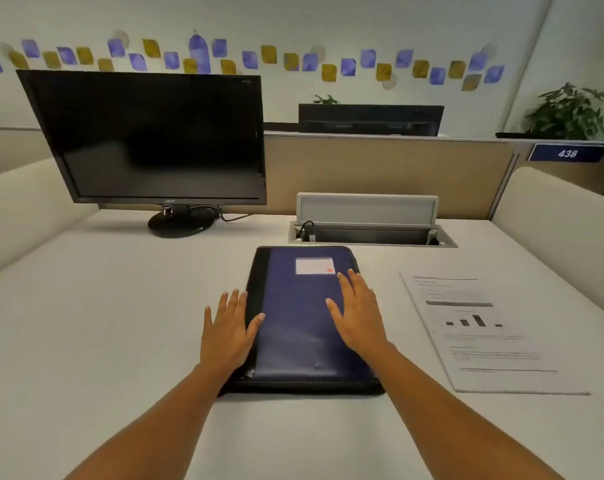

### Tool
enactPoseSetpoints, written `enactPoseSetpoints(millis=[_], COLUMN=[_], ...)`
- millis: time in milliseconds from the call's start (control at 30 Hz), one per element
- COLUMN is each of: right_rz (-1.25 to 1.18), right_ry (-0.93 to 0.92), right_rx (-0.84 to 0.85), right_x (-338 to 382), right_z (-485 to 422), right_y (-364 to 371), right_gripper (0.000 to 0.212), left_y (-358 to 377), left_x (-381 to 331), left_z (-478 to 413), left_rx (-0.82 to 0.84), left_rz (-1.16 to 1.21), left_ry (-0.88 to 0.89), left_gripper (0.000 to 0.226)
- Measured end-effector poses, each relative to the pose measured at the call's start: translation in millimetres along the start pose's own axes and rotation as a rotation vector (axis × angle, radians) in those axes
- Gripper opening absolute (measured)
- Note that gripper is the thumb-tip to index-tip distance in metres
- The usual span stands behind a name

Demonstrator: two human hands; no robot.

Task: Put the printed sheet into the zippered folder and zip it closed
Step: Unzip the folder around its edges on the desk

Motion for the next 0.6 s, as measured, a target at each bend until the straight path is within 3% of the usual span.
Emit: enactPoseSetpoints(millis=[600], right_rz=[0.099], right_ry=[0.084], right_rx=[0.129], right_x=[-24], right_z=[28], right_y=[39], right_gripper=[0.054], left_y=[27], left_x=[-3], left_z=[11], left_rx=[0.104], left_rz=[0.119], left_ry=[-0.047], left_gripper=[0.062])
Point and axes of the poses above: each hand's wrist, its own z-axis away from the middle knuckle, its own y-axis out of the palm, x = y × z, the point moved 5 cm from there along -z, towards the middle knuckle, and after that the axes turned 4 degrees about x, right-handed, at the moved point
